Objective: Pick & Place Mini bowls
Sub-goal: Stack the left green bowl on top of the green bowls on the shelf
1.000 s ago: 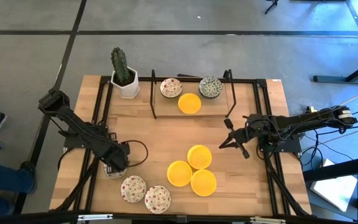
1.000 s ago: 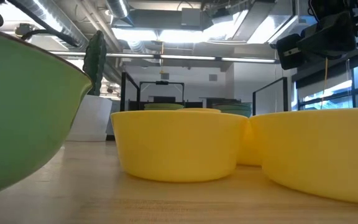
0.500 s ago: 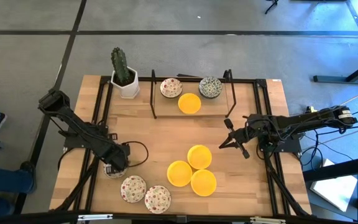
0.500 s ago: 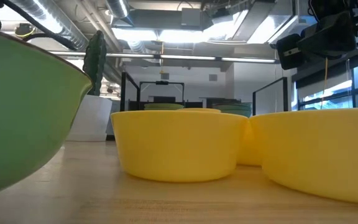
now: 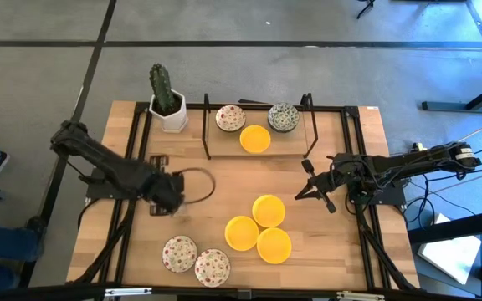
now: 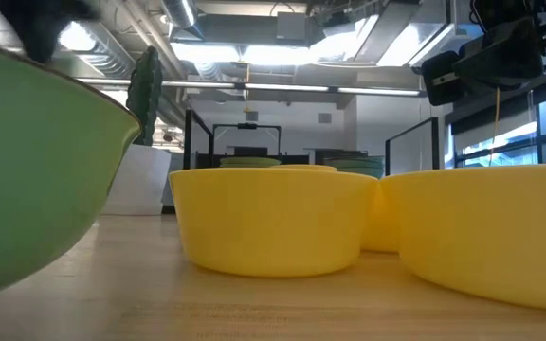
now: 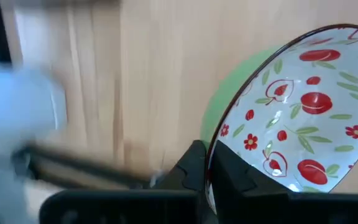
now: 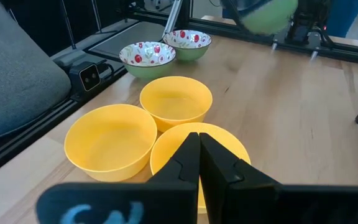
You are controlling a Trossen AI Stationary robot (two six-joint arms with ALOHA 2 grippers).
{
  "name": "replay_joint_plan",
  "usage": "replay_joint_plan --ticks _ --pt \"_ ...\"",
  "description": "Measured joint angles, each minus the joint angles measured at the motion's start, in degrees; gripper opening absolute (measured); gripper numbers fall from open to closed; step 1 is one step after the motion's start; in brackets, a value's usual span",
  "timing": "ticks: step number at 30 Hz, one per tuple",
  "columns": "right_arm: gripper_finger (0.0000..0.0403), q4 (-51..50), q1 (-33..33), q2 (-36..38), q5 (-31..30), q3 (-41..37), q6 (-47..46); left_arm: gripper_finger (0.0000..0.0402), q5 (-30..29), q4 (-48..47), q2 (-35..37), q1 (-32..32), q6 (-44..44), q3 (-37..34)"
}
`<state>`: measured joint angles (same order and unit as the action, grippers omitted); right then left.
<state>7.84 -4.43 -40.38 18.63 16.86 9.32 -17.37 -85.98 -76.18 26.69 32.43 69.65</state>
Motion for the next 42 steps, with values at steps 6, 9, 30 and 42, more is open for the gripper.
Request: replay_joint_plan --ticks 6,9,30,42 --pt "0.0006 0.2 0.0 0.0 0.0 0.0 0.2 0.0005 -7.0 3.4 -1.4 -11.6 -20.4 21.5" --pt "0.0006 0.3 0.0 0.0 0.0 0.0 0.2 0.0005 -13.5 12.2 -3.2 -19.0 -34.4 30.0" --pt "0.0018 -0.4 0.0 0.0 0.0 0.0 0.4 0.0004 14.8 16.4 -41.5 -61.3 -61.0 53.9" --pt "0.0019 -0.4 0.0 0.0 0.0 0.0 1.7 0.0004 14.7 9.3 -46.2 -62.9 -60.5 59.4"
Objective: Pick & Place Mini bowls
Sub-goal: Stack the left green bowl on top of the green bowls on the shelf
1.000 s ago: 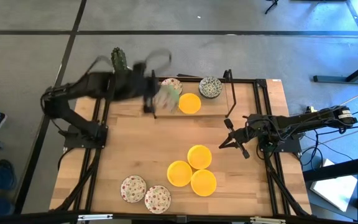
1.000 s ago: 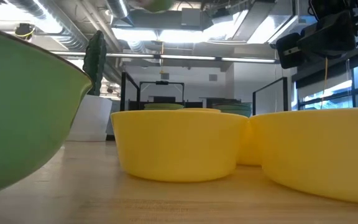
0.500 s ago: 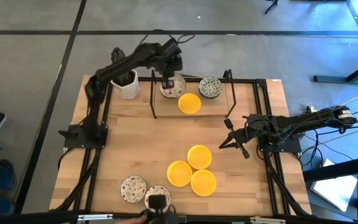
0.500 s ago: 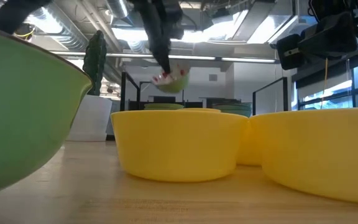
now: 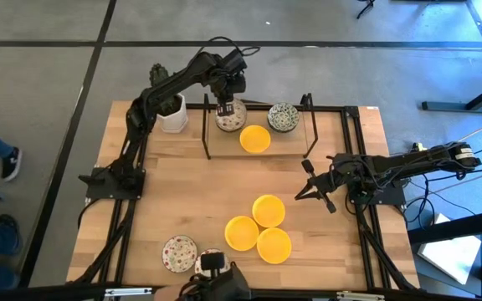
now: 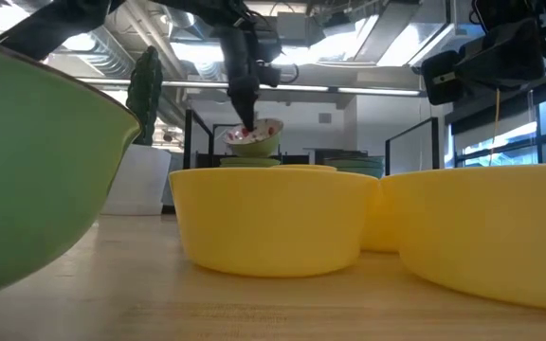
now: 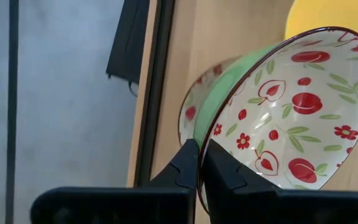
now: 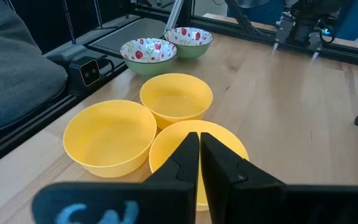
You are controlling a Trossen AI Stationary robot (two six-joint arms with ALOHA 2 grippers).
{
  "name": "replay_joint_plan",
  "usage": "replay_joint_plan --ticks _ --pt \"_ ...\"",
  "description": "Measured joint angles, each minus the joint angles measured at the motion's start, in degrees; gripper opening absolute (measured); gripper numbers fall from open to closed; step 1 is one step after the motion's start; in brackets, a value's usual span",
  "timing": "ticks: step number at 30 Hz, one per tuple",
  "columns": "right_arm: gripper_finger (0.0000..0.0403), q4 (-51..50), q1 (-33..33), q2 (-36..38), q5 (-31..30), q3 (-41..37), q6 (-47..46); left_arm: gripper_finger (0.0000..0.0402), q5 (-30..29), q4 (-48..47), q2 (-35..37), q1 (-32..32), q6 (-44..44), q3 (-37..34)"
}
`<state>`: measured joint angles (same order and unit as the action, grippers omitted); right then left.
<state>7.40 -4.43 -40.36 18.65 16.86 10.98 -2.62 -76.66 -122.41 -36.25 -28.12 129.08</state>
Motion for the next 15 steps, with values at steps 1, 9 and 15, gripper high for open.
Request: replay_joint_plan --ticks 1,9,15 --pt "0.0019 0.0 0.0 0.0 0.0 0.0 0.0 0.0004 -0.6 -0.5 0.0 0.0 0.4 0.0" --pt "0.0019 0.0 0.0 0.0 0.0 0.0 0.0 0.0004 -0.5 -0.3 0.0 -0.2 0.9 -0.2" --pt "0.0019 0.0 0.0 0.0 0.0 0.0 0.0 0.0004 -1.7 -0.5 -0.6 0.6 0.7 -1.6"
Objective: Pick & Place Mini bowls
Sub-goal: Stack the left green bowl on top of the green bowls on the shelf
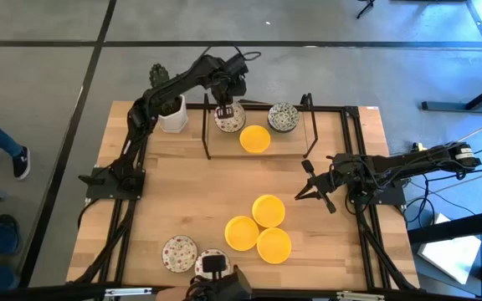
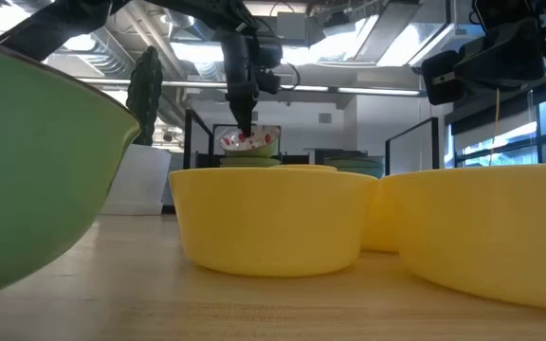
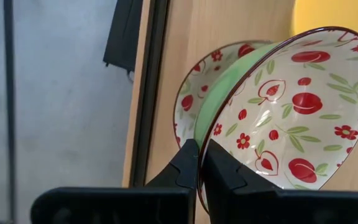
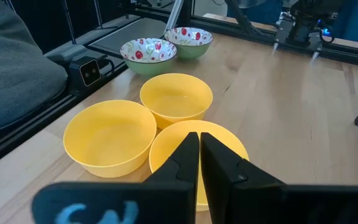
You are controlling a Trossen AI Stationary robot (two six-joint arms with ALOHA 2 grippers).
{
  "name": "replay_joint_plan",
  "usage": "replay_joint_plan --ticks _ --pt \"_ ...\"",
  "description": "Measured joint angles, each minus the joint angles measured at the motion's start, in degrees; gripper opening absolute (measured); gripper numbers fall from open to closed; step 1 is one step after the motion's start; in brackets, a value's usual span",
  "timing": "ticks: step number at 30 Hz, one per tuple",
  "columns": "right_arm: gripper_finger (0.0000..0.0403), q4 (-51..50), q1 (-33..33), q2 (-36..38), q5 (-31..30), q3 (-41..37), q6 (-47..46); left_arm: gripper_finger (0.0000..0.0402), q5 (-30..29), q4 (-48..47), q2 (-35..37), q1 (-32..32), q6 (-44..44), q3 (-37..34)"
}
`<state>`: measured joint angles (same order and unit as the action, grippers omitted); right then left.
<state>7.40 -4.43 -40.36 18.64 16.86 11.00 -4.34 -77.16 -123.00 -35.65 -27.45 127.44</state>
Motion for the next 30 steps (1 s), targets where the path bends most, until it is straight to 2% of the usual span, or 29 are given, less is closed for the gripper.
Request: replay_joint_plan --ticks 4,23,30 --pt "0.0019 0.0 0.0 0.0 0.0 0.0 0.0 0.0004 -1.6 -0.3 -1.2 0.8 -1.1 -0.1" --pt "0.0019 -0.5 0.0 0.0 0.6 0.0 0.1 0.0023 -2.0 2.4 -3.2 0.5 -1.0 -0.1" --pt "0.0019 -1.0 0.0 0.0 0.6 0.0 1.2 0.005 -2.3 2.4 -3.2 0.4 -1.6 -0.1"
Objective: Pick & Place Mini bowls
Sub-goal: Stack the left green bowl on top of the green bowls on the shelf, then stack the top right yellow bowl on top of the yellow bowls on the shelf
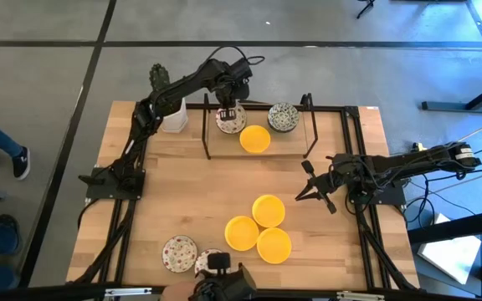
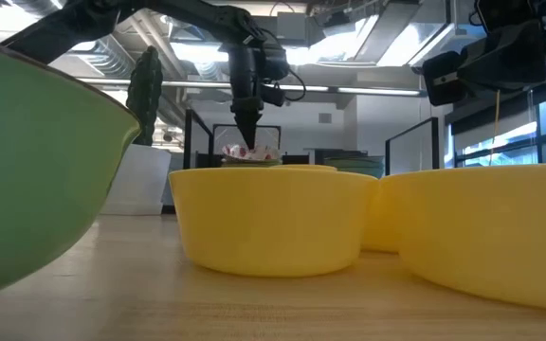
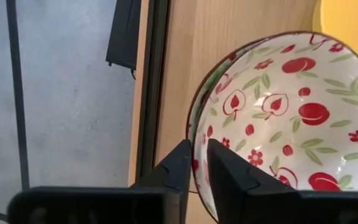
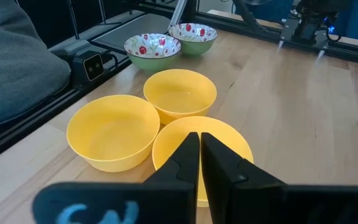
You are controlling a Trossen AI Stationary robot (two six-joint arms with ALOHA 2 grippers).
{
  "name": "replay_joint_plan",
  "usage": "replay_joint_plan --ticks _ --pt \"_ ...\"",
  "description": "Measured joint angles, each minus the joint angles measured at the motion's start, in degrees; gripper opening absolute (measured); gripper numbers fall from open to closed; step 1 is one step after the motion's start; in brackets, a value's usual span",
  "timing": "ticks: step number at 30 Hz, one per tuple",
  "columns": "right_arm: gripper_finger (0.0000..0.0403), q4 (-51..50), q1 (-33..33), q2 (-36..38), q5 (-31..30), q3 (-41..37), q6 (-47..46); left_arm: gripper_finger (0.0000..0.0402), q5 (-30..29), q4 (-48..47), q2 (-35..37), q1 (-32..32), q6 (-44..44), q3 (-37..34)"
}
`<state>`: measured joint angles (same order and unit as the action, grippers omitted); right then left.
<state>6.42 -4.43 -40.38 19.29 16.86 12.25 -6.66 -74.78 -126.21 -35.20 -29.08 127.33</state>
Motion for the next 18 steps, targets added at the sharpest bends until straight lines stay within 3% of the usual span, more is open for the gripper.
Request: replay_joint_plan --ticks 6,12,18 --pt "0.0019 -0.1 0.0 0.0 0.0 0.0 -0.1 0.0093 -0.6 0.0 0.0 0.1 1.0 0.0" --pt "0.0019 -0.3 0.0 0.0 0.0 0.0 -0.1 0.0134 -7.1 0.0 0.7 1.4 -0.1 0.0" --pt "0.0019 -0.3 0.0 0.0 0.3 0.0 0.0 0.0154 -11.1 -0.9 0.9 3.7 -0.7 4.5"
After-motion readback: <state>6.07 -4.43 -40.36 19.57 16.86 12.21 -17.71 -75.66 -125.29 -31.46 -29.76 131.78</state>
